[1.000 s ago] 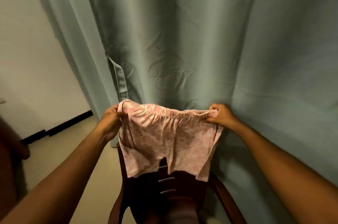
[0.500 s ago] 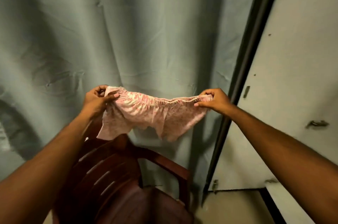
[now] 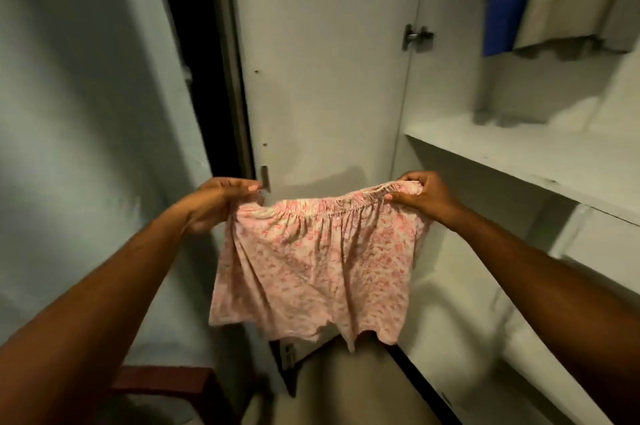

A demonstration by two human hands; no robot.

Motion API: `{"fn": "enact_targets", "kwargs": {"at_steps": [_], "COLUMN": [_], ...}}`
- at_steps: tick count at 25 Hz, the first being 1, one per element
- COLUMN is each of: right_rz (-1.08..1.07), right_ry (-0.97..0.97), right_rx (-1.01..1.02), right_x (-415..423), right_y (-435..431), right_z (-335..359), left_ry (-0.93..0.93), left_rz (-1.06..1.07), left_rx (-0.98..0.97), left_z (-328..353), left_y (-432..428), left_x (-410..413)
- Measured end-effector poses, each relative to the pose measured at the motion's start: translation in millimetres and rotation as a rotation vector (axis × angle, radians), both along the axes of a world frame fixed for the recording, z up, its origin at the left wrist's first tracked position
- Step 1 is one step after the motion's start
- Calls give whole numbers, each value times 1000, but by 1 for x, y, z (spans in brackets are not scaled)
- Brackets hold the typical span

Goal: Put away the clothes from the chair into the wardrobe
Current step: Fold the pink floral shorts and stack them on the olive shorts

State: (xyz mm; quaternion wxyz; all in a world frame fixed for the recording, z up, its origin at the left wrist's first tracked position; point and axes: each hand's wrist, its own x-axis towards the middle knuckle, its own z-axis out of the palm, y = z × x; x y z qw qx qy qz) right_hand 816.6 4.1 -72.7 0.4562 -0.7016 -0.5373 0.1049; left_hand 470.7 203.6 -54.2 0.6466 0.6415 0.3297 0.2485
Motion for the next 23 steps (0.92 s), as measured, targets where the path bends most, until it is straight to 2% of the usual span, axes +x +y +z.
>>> {"fn": "enact_targets", "kwargs": {"at_steps": [5, 8, 10, 15, 18, 21, 23], "right_rz": [-334, -510, -640, -921, -1079, -1141, -1149], "right_ry": [-1, -55, -76, -113, -117, -161, -230], "right_rx": [-40, -62, -91, -53, 23, 11, -37], "right_x": [98, 127, 131, 125, 119, 121, 124], "right_y": [-99, -156, -185, -240, -274, -297, -307], "right_z": [7, 12, 17, 30, 40, 60, 75], "left_ry": [108, 186, 176, -99, -236, -438, -603], "left_rz": [-178, -463, -639, -783, -827, -801, -720], "left_rx": [82, 153, 219, 239, 392, 553, 574], "left_z": [-14, -11, -8, 21, 40, 64, 75], "left_y": [-2, 0, -6, -44, -74, -103, -120], "left_x": [180, 274, 322, 409, 458, 500, 529]}}
